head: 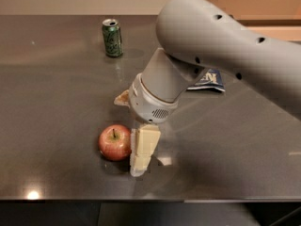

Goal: Pick apple

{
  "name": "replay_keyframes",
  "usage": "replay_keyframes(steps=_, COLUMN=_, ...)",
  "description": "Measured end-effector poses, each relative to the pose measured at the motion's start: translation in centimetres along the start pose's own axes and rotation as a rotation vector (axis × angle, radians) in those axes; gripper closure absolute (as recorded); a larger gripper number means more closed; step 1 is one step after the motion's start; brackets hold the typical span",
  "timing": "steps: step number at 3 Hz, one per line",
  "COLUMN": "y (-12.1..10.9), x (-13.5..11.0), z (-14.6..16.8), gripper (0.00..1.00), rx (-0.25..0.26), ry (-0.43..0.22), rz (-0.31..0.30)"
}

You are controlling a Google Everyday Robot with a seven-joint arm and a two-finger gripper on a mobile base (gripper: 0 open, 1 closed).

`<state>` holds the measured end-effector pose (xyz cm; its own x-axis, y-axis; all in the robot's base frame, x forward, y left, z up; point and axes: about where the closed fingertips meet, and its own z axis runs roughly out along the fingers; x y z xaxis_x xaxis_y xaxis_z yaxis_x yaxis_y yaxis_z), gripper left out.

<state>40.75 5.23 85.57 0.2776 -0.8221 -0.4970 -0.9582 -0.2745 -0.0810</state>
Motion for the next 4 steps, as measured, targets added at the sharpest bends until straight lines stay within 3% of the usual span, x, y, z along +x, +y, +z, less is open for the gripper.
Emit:
replay_keyframes(steps=1, y=0.2, x=-0.3, z=1.5, gripper=0.0, rx=-0.028, ry=-0.01, rz=-0.013)
replay_keyframes(steps=2, y=0.2, x=-0.4, z=2.4, gripper=0.18, rx=-0.051, ry=-0.02, rz=-0.022)
replay_keyframes(steps=4, y=0.2, x=-1.8, z=0.5, gripper=0.64, rx=-0.08, ry=-0.056, rz=-0.04)
